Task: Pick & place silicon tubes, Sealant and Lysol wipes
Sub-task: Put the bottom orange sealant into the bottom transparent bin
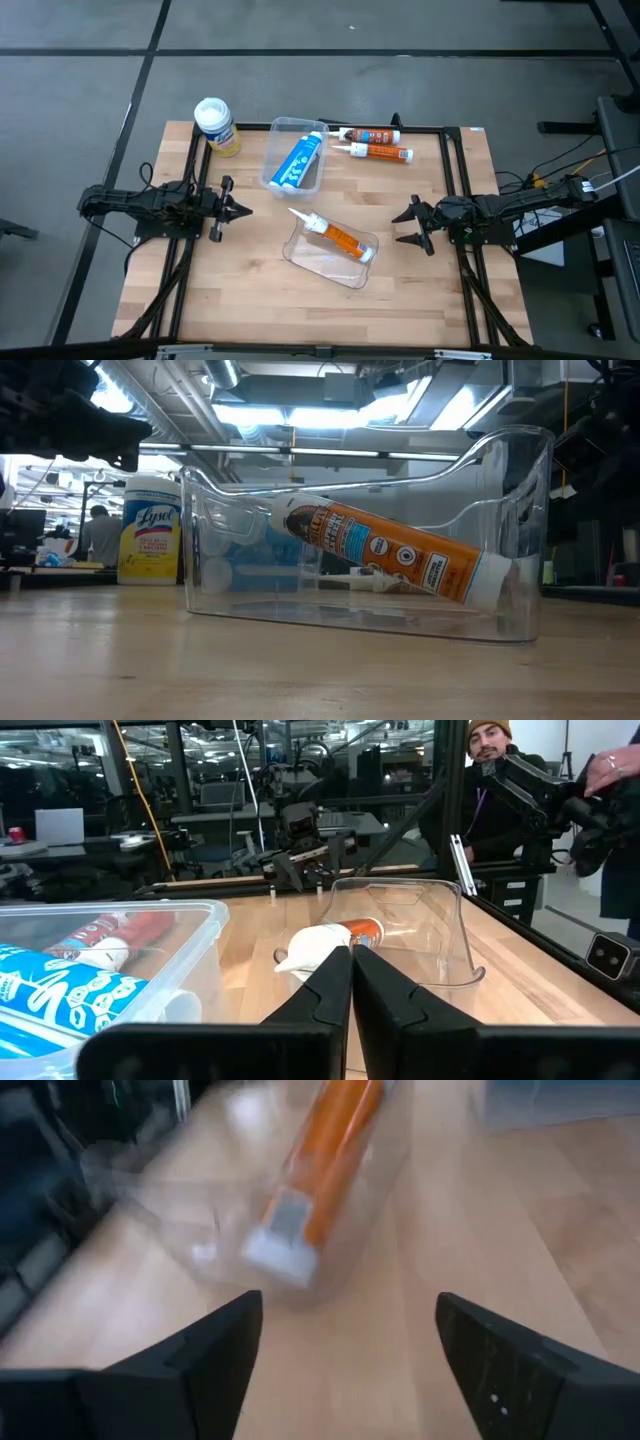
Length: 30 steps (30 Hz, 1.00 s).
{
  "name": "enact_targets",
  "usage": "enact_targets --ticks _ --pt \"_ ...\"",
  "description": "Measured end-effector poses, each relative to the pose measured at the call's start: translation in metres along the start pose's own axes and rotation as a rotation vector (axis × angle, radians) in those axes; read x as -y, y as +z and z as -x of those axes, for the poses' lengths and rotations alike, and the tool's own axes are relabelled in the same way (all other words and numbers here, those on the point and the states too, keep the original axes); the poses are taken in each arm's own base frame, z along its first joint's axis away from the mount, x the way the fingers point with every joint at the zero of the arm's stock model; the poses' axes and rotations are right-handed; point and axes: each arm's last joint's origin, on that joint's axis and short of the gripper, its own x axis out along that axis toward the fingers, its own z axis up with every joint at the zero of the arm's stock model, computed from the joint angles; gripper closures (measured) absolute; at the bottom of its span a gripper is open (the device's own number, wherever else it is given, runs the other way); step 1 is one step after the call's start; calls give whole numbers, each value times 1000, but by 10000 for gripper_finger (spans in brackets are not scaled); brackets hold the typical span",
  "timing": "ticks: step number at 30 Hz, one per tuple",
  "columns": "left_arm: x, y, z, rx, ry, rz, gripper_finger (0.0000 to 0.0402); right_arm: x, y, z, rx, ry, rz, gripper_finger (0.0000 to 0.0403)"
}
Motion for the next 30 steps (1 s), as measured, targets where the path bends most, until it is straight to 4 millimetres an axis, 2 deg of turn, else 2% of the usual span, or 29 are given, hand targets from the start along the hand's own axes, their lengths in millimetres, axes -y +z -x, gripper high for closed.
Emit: enact_targets --ticks 6,10,15,19,26,30 --pt "0 0 0 0 0 0 391 -7 27 4 184 104 -435 105" --pt "0 0 0 0 0 0 394 -14 56 12 252 154 -516 105" --pt "0 0 0 0 0 0 395 -22 96 25 343 119 -412 105" --pt "0 0 0 0 0 0 396 -29 126 35 331 83 -278 105" --pt "0 0 0 0 0 0 391 -32 178 47 197 -230 -20 105" --pt "0 0 0 0 0 0 393 -30 202 45 80 -397 142 105"
